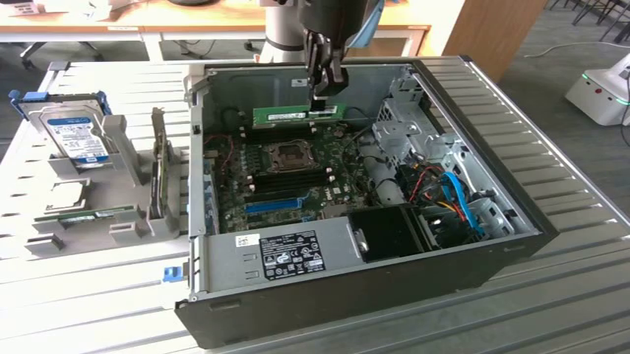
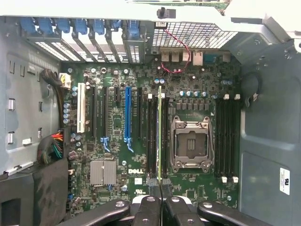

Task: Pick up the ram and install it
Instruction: 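Pick up the ram and move it above insertion slot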

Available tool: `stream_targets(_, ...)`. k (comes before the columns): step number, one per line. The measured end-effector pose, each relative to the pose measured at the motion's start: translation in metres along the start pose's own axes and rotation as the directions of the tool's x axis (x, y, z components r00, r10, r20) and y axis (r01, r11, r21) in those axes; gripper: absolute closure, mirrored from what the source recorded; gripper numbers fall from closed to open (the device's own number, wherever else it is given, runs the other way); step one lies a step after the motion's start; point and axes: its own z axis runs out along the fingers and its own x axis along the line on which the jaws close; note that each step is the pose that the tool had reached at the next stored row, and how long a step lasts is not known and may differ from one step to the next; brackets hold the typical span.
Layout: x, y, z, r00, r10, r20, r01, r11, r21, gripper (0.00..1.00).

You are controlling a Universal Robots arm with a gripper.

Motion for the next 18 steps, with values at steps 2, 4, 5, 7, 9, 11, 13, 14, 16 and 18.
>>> stream_targets(2,0.000,0.0000,0.0004,1.0000,0.000,0.0002,0.000,1.0000,0.0001,0.88)
stream_targets(4,0.000,0.0000,0.0019,1.0000,0.000,0.0003,0.000,1.0000,0.0001,0.88)
stream_targets(5,0.000,0.0000,0.0027,1.0000,0.000,0.0002,0.000,1.0000,0.0001,0.88)
stream_targets(7,0.000,-0.0001,0.0042,1.0000,0.000,0.0002,0.000,1.0000,0.0000,0.88)
stream_targets(9,0.000,-0.0001,0.0058,1.0000,0.000,0.0001,0.000,1.0000,0.0000,0.88)
stream_targets(11,0.000,-0.0001,0.0072,1.0000,0.000,0.0002,0.000,1.0000,0.0000,0.88)
stream_targets(13,0.000,-0.0001,0.0084,1.0000,0.000,0.0001,0.000,1.0000,0.0000,0.88)
stream_targets(14,0.000,-0.0001,0.0091,1.0000,0.000,0.0002,0.000,1.0000,0.0000,0.88)
stream_targets(16,0.000,-0.0001,0.0105,1.0000,0.000,0.0002,0.000,1.0000,0.0000,0.88)
stream_targets(18,0.000,-0.0002,0.0114,1.0000,0.000,0.0001,0.000,1.0000,0.0000,0.88)
